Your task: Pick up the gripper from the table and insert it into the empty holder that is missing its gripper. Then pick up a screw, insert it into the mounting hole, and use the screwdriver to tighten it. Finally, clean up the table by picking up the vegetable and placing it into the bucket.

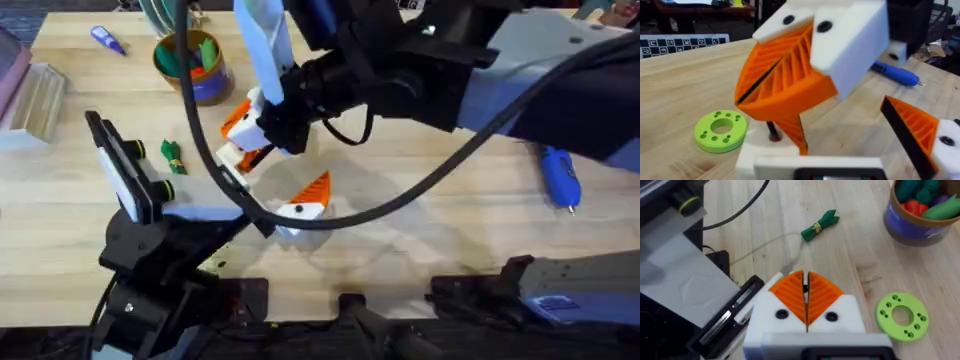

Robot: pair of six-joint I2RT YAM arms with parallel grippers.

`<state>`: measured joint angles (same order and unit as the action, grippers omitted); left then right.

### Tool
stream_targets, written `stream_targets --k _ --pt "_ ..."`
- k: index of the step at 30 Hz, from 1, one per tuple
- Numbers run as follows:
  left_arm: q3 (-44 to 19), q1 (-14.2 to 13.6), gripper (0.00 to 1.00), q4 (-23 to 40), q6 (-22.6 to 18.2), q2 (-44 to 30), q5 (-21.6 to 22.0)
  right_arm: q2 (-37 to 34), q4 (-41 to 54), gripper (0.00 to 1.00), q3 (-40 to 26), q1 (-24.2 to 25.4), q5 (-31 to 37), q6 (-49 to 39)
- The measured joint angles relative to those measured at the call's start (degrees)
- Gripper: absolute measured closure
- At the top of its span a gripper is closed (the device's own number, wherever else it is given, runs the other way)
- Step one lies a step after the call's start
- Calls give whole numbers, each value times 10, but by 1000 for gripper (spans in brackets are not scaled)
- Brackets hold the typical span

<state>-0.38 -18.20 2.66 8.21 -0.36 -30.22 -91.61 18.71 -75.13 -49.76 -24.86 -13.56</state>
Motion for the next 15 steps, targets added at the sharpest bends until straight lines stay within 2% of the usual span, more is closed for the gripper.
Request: stream_targets --k 15 --pt "0 0 13 1 8 0 -2 -7 22 996 0 0 0 -15"
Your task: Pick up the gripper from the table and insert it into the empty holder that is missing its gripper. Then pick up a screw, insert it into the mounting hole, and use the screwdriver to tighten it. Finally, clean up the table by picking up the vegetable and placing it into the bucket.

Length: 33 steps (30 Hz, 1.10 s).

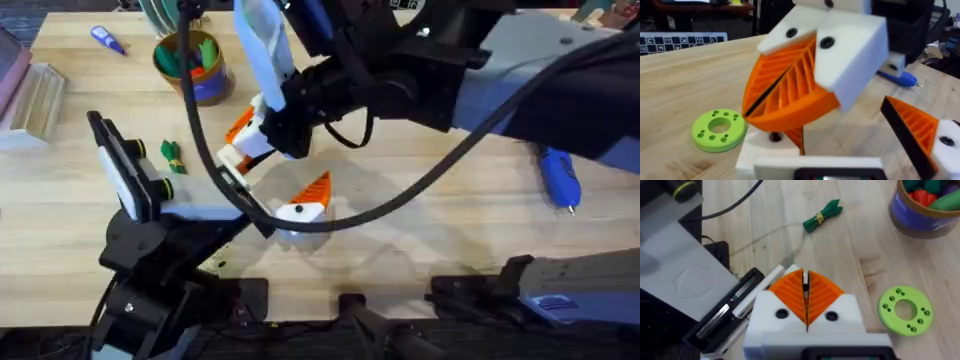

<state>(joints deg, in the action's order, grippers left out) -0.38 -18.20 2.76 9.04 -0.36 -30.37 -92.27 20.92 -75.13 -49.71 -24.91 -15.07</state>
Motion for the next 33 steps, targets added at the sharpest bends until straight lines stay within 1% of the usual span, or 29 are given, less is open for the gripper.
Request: stream_targets --k 28,33 --pt "0 0 12 0 6 0 -3 0 9 996 1 0 -2 0" --pt "0 0 12 0 9 0 -2 0 6 996 5 -9 -1 0"
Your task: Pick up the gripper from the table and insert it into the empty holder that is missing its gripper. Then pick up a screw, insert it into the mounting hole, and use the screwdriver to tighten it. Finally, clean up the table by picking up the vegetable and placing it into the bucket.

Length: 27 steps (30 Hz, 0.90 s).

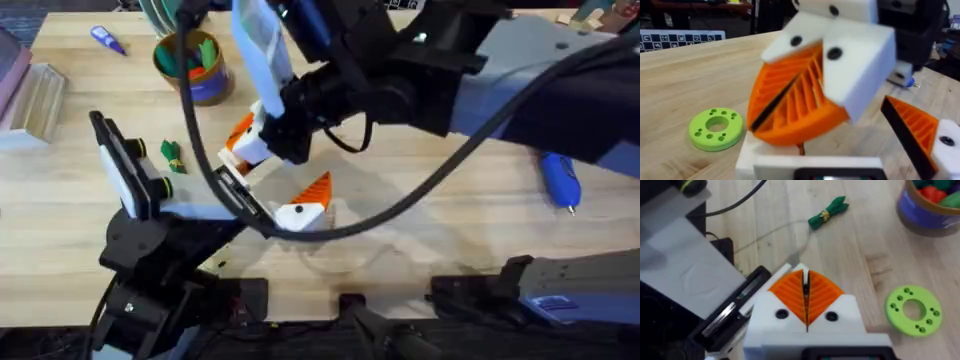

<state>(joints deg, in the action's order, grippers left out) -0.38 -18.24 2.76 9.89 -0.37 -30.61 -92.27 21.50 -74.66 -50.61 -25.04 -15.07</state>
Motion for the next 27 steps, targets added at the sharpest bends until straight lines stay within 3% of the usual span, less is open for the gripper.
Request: stream_targets --k 24,27 --pt "0 -1 13 0 6 0 -3 0 6 996 3 -5 -3 -2" --pt "0 -2 13 0 7 0 -2 0 9 946 3 -5 -3 -2"
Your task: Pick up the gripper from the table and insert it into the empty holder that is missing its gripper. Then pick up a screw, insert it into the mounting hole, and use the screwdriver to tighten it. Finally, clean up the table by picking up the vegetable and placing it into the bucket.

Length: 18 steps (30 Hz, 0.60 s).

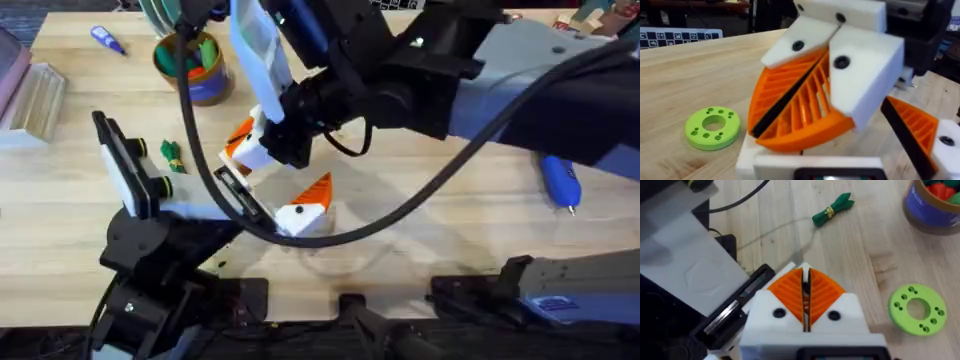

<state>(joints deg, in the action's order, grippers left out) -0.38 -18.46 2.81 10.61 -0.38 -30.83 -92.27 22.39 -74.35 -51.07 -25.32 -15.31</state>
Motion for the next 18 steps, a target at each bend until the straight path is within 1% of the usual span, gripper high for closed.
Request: stream_targets --k 1,2,4,6,7,8,9,10,14,18 --pt "0 0 13 0 0 0 0 0 1 926 0 0 0 0" --pt "0 0 13 0 1 0 0 0 2 871 0 0 0 2" --pt "0 0 13 0 2 0 1 0 2 602 0 1 3 0" --pt "0 0 13 0 1 0 2 0 3 388 0 8 10 2" --pt "0 0 13 0 1 0 2 0 3 239 0 13 17 3" --pt "0 0 13 0 0 0 2 0 4 187 0 17 17 3" --pt "0 0 13 0 0 0 2 0 4 146 0 18 19 3" --pt "0 0 13 0 0 0 2 0 3 128 0 19 21 3" --pt "0 0 12 0 -1 0 2 4 4 118 1 19 22 3" --pt "0 0 11 -1 -6 0 2 23 17 114 9 23 16 3"
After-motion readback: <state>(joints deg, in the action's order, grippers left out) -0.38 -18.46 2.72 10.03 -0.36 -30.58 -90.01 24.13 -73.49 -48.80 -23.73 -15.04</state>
